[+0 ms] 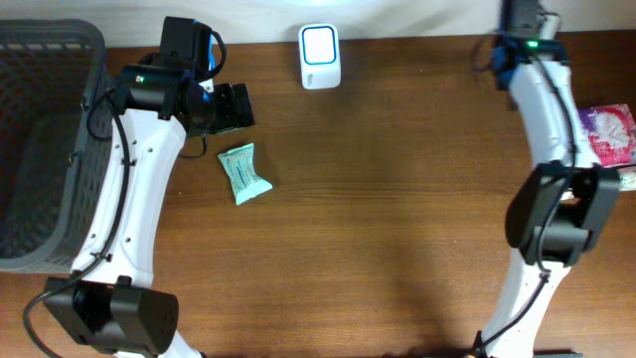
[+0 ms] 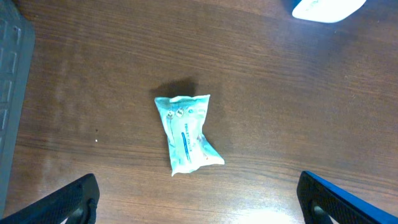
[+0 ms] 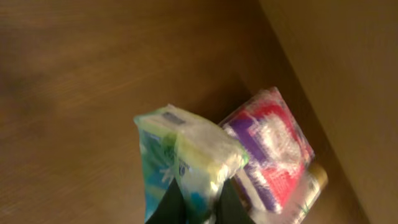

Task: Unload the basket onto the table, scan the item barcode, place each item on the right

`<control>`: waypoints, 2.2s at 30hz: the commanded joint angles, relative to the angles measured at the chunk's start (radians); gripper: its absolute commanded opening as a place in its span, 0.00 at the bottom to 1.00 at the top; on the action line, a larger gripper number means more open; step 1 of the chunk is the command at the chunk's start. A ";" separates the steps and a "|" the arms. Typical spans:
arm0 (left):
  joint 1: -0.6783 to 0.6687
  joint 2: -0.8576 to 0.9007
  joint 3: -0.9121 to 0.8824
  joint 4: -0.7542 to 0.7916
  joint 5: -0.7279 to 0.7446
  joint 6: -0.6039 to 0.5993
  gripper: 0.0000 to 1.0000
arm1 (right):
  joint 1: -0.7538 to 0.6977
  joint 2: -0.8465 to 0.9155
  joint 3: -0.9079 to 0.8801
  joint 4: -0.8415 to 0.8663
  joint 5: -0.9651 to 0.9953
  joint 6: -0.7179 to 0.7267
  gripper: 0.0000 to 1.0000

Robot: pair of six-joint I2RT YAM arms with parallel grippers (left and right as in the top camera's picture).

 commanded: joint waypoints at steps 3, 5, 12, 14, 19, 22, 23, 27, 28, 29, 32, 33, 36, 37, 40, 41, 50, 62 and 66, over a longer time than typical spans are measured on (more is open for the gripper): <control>0.000 0.002 0.004 0.002 -0.007 0.005 0.99 | -0.158 -0.005 0.002 -0.082 -0.333 0.061 1.00; 0.000 0.002 0.004 0.002 -0.007 0.005 0.99 | -0.196 -0.005 0.002 -0.088 -0.554 0.061 0.99; 0.000 0.002 0.004 0.002 -0.007 0.005 0.99 | -0.119 -0.005 0.002 -0.109 -1.110 0.061 0.94; 0.000 0.002 0.004 0.002 -0.007 0.005 0.99 | -0.054 -0.005 0.001 -0.144 -1.249 0.060 0.94; 0.000 0.002 0.004 0.002 -0.007 0.005 0.99 | 0.200 -0.004 -0.032 -0.187 -1.287 -0.147 0.93; 0.000 0.002 0.004 0.002 -0.007 0.005 0.99 | 0.362 0.026 -0.072 -0.125 -1.287 -0.122 0.96; 0.000 0.002 0.004 0.002 -0.007 0.005 0.99 | 0.396 0.035 -0.077 -0.108 -1.287 -0.089 0.99; 0.000 0.002 0.004 0.002 -0.007 0.005 0.99 | 0.457 0.055 -0.077 -0.095 -1.262 -0.059 0.99; 0.000 0.002 0.004 0.002 -0.007 0.005 0.99 | 0.447 0.054 -0.077 -0.105 -1.253 -0.059 0.99; 0.000 0.002 0.004 0.002 -0.007 0.005 0.99 | 0.422 0.054 -0.077 -0.134 -1.245 -0.058 0.99; 0.000 0.002 0.004 0.002 -0.007 0.005 0.99 | 0.304 0.054 -0.077 -0.226 -1.238 -0.060 0.99; 0.000 0.002 0.004 0.002 -0.007 0.005 0.99 | 0.261 0.054 -0.077 -0.236 -1.220 -0.060 0.99; 0.000 0.002 0.004 0.002 -0.007 0.005 0.99 | 0.140 0.054 -0.077 -0.246 -1.177 -0.060 0.99; 0.000 0.002 0.004 0.002 -0.007 0.005 0.99 | 0.096 0.054 -0.077 -0.247 -1.177 -0.060 0.99; 0.000 0.002 0.004 0.002 -0.007 0.005 0.99 | 0.021 0.054 -0.077 -0.263 -1.177 -0.060 0.99; 0.000 0.002 0.004 0.008 -0.003 -0.001 0.99 | 0.000 0.054 -0.077 -0.260 -1.177 -0.060 0.99; -0.003 0.058 -0.012 0.015 0.046 -0.071 0.65 | -0.033 0.054 -0.077 -0.260 -1.169 -0.060 0.99; -0.004 0.463 -0.061 0.031 0.090 -0.134 0.86 | -0.033 0.054 -0.077 -0.260 -1.169 -0.060 0.99; -0.058 0.513 -0.061 0.093 0.277 -0.040 0.80 | -0.033 0.054 -0.077 -0.260 -1.169 -0.060 0.99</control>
